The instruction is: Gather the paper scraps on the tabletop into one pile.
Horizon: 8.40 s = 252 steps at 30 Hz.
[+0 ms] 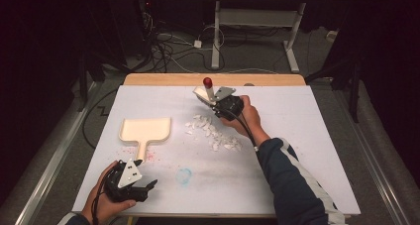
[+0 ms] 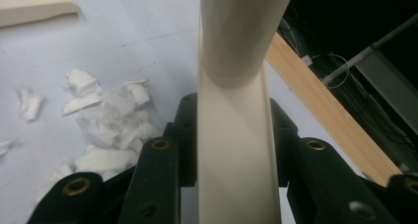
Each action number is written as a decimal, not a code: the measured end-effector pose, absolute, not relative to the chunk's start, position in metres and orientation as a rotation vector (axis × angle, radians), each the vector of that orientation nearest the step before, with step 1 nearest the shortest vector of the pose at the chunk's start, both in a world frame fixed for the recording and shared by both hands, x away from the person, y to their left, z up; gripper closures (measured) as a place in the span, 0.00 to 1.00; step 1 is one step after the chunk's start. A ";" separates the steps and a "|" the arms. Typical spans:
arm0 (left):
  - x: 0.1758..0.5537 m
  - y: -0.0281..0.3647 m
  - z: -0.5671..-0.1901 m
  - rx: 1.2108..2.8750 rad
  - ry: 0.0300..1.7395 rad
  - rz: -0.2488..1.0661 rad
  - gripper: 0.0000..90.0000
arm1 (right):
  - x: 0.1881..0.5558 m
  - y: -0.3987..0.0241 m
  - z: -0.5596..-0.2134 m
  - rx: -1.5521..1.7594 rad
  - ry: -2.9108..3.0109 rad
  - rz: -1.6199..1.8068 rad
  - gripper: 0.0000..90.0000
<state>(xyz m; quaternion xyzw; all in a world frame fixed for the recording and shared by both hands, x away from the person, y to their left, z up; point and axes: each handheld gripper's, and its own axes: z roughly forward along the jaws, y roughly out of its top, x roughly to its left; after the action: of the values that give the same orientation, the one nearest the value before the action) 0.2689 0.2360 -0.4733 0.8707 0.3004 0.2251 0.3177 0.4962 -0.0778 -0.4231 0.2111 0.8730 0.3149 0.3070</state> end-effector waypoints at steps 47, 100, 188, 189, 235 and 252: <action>0.269 0.231 -0.474 2.296 0.783 0.552 0.22 | 0.436 -0.115 -0.386 0.726 2.400 1.263 0.75; 0.267 0.231 -0.474 2.308 0.771 0.536 0.22 | 0.416 -0.039 -0.446 1.258 2.287 1.235 0.75; 0.269 0.225 -0.473 2.327 0.737 0.557 0.22 | 0.419 -0.187 -0.425 1.159 2.074 1.007 0.75; 0.269 0.225 -0.473 2.328 0.737 0.557 0.22 | 0.420 -0.185 -0.428 1.159 2.085 1.005 0.75; 0.273 0.223 -0.476 2.339 0.739 0.527 0.22 | 0.508 -0.144 -0.450 0.701 2.232 1.183 0.75; 0.272 0.220 -0.478 2.366 0.730 0.501 0.21 | 0.478 -0.175 -0.444 0.343 2.534 1.258 0.75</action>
<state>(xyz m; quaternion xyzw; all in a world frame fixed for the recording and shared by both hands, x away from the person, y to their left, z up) 0.2723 0.2197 -0.4783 0.8925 0.2756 0.1890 0.3029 0.4777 -0.1754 -0.4440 0.1191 0.8797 0.4367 0.1455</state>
